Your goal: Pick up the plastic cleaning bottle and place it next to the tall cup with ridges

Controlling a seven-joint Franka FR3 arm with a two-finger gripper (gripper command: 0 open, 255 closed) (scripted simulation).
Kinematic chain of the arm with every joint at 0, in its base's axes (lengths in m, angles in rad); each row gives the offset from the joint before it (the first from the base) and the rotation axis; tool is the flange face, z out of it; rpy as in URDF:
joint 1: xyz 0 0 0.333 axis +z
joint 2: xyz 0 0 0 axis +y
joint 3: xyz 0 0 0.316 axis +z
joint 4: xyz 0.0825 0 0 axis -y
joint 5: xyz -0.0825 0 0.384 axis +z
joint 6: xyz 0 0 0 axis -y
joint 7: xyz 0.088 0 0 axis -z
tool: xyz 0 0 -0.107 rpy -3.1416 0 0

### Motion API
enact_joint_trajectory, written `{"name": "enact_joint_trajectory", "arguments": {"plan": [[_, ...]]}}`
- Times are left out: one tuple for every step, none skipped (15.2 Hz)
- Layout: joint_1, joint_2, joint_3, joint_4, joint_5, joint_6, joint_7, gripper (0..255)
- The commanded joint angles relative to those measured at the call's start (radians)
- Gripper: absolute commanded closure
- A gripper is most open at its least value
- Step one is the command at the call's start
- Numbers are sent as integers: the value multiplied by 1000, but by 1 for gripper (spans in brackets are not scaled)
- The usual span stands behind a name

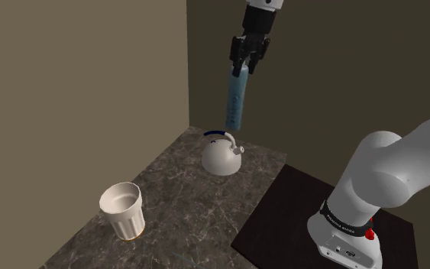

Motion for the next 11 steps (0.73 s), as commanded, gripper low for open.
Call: {"name": "enact_joint_trajectory", "arguments": {"plan": [[8, 51, 32, 27, 8, 27, 37, 255], [12, 79, 48, 46, 10, 37, 56, 255], [15, 107, 63, 65, 11, 47, 74, 255], [19, 136, 79, 86, 11, 56, 93, 255], [23, 166, 94, 108, 9, 64, 112, 255], [26, 196, 109, 131, 7, 72, 131, 255], [29, 227, 124, 155, 4, 79, 150, 255], [32, 258, 138, 181, 0, 85, 170, 255], [35, 290, 153, 208, -6, 91, 189, 255], [39, 323, 167, 237, -13, 95, 209, 255], [43, 357, 181, 267, -21, 99, 229, 255]]}}
